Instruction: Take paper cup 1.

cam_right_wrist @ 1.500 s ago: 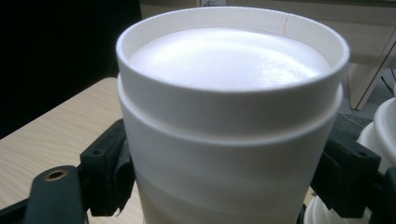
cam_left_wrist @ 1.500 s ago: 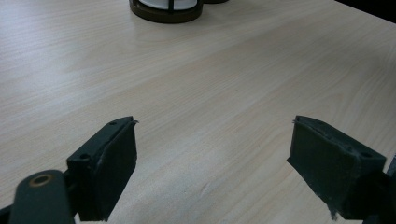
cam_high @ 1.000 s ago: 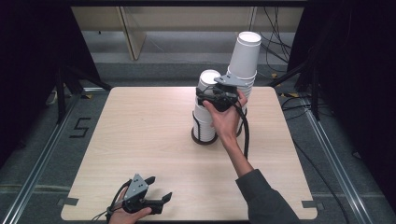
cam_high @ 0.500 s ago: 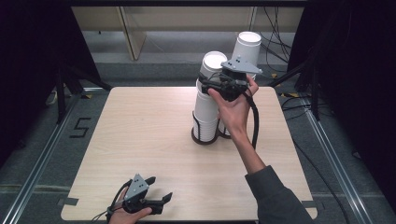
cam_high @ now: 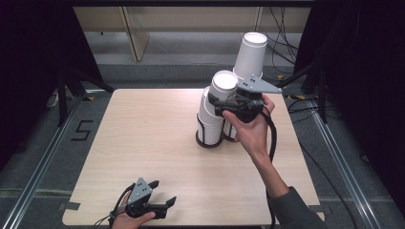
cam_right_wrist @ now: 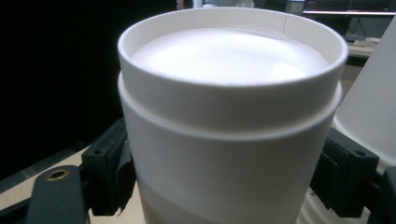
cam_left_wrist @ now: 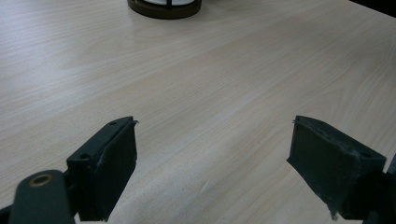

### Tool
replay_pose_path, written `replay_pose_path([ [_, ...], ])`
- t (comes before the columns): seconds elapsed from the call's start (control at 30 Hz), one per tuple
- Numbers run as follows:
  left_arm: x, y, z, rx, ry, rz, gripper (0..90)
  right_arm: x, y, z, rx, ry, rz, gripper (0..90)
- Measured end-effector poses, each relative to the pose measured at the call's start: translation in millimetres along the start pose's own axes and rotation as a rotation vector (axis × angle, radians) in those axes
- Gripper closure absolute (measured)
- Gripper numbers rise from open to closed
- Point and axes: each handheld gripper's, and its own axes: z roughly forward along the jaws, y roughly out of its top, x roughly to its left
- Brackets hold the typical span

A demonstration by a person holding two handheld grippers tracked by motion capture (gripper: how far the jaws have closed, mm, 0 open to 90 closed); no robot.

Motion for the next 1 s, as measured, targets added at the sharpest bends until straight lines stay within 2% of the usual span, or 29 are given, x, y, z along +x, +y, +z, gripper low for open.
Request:
replay_pose_path([
  [0.07,-0.2,-0.5,-0.1,0.003,0.000,0.002,14.6,1.8,-4.7,-2.4,0.009,0.012,0.007,20.1],
  [0.17,0.0,-0.2,-0.2,0.002,0.008,-0.006,14.6,7.2,-22.0,-10.0,0.024,0.062,-0.018,20.1],
  [0.27,0.0,-0.3,-0.2,0.003,0.010,-0.008,14.6,12.5,-34.4,-14.1,0.043,0.094,-0.021,20.1],
  [0.37,0.1,-0.5,0.4,-0.002,0.007,-0.009,14.6,16.6,-45.1,-16.7,0.060,0.113,-0.025,20.1],
  [0.53,0.9,-0.1,-0.6,0.003,0.013,-0.004,14.6,21.2,-62.2,-15.5,0.075,0.146,-0.009,20.1],
  [0.6,0.6,-0.4,-0.6,0.001,0.010,-0.005,14.6,22.2,-69.7,-14.8,0.084,0.168,0.016,20.1],
  [0.7,0.9,0.1,-0.5,0.000,0.010,-0.004,14.6,21.9,-79.3,-12.7,0.095,0.190,0.012,20.1],
  [0.73,0.4,-0.2,0.0,-0.011,0.004,-0.008,14.6,23.2,-82.7,-12.0,0.097,0.211,0.043,20.1],
  [0.83,0.6,-0.1,0.3,-0.023,-0.003,-0.005,14.6,23.6,-91.5,-10.7,0.114,0.212,0.033,20.1],
  [0.9,0.2,-0.1,0.1,-0.019,0.000,-0.006,14.6,24.7,-96.3,-10.0,0.120,0.232,0.050,20.1],
  [0.97,0.3,-0.3,-0.1,-0.017,-0.003,-0.003,14.6,25.3,-98.2,-10.5,0.130,0.227,0.051,20.1],
  [1.0,0.0,-0.3,0.2,-0.023,-0.005,-0.007,14.6,25.4,-102.4,-10.2,0.127,0.234,0.036,20.1],
])
